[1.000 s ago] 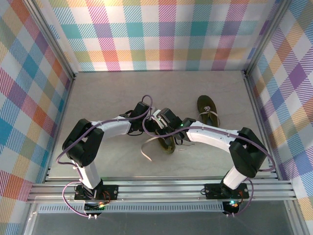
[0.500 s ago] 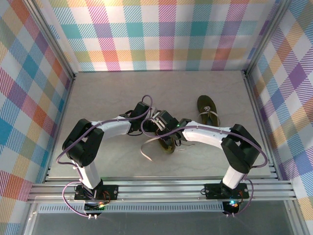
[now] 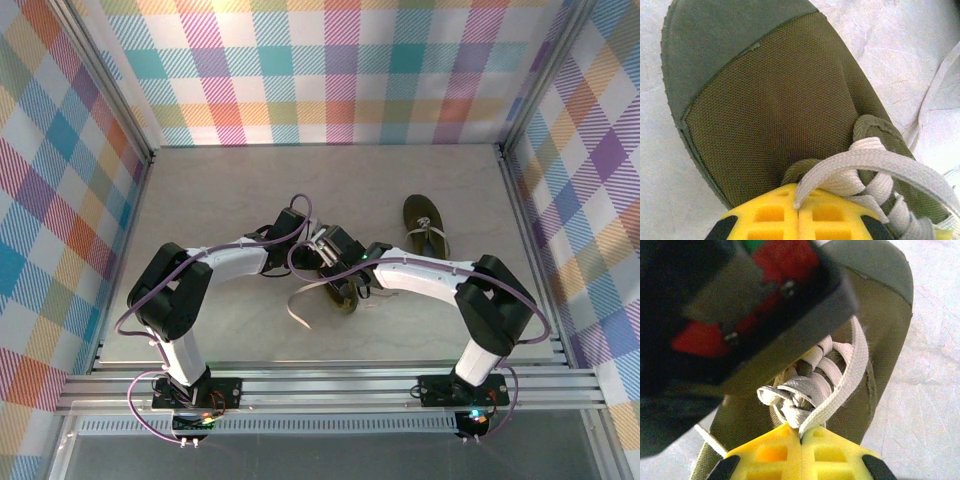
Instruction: Tie the shoes
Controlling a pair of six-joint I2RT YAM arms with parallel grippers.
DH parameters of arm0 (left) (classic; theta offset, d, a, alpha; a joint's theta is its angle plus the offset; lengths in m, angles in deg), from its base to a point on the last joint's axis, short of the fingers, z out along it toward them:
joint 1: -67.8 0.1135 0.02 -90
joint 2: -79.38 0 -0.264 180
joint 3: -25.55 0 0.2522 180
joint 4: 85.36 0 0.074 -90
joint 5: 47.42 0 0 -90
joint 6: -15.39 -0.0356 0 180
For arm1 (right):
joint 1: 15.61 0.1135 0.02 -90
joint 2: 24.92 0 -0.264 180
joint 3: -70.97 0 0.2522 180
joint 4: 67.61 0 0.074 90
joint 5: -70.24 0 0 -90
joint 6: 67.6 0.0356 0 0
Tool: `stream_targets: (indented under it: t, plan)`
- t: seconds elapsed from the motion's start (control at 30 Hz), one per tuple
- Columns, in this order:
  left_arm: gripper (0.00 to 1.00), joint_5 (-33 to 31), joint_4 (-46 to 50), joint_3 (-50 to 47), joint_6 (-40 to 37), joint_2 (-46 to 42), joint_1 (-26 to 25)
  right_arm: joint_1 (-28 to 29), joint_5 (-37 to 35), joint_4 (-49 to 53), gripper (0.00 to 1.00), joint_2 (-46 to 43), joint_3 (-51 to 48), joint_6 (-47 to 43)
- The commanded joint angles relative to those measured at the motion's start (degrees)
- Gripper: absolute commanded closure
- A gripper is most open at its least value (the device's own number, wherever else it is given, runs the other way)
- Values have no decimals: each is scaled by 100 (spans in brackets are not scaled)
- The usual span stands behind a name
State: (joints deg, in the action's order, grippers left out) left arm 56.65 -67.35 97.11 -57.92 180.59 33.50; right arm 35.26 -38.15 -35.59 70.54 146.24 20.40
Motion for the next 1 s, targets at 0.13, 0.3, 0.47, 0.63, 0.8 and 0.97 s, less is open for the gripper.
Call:
stream_targets:
  t: [0.13,0.3,0.47,0.63,0.8,0.97]
  plan:
    - [100,52,-65,-67,-12,9,69,19,319,218,100,-488,36,59]
    - [100,31,-62,-113,-23,-14,98,-6,396,360,100,-647,-21,105]
    - [100,34,-81,-137,-26,-20,108,-94,907,571,100,-731,-18,180]
    - [100,77,-117,-144,-8,4,108,-112,1074,661,99,-524,42,245]
    - [100,92,-117,-142,1,-13,108,-147,865,486,93,-347,122,469]
    - [100,105,-134,-146,9,-26,108,-165,881,420,85,-270,193,559]
